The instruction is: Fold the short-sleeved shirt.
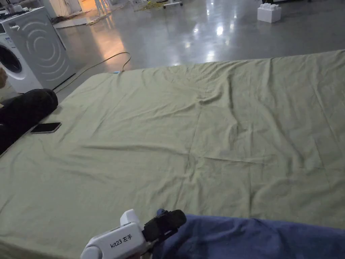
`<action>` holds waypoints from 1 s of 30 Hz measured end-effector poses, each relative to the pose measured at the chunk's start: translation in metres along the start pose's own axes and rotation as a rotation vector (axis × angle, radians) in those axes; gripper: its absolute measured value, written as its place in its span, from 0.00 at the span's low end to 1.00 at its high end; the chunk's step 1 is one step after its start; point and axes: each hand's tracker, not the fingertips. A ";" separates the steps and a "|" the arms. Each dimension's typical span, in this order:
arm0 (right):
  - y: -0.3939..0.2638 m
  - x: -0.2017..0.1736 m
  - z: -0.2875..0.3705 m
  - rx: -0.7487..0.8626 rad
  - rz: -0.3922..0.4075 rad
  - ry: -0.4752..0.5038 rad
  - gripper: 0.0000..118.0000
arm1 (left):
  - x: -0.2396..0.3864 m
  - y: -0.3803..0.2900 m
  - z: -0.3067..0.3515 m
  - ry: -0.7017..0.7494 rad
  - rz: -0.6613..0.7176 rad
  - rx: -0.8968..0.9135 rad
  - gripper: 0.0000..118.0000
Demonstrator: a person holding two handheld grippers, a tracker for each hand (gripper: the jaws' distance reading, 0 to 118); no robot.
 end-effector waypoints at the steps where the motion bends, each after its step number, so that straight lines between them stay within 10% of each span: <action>1: -0.005 0.002 0.001 -0.004 0.016 -0.002 0.02 | 0.010 -0.006 -0.002 -0.021 0.133 0.008 0.59; 5: -0.013 0.004 -0.002 -0.026 0.067 -0.003 0.02 | 0.021 -0.017 -0.022 0.091 0.075 -0.099 0.11; 16: -0.030 0.026 0.000 -0.020 0.012 -0.006 0.02 | 0.044 0.031 0.051 0.108 -0.014 0.126 0.05; 23: -0.048 0.036 0.000 -0.002 -0.016 0.017 0.02 | 0.078 0.055 0.097 0.373 -0.256 0.218 0.05; 30: -0.033 0.018 0.002 0.014 -0.021 0.023 0.02 | 0.158 -0.050 -0.030 0.191 -0.308 0.035 0.05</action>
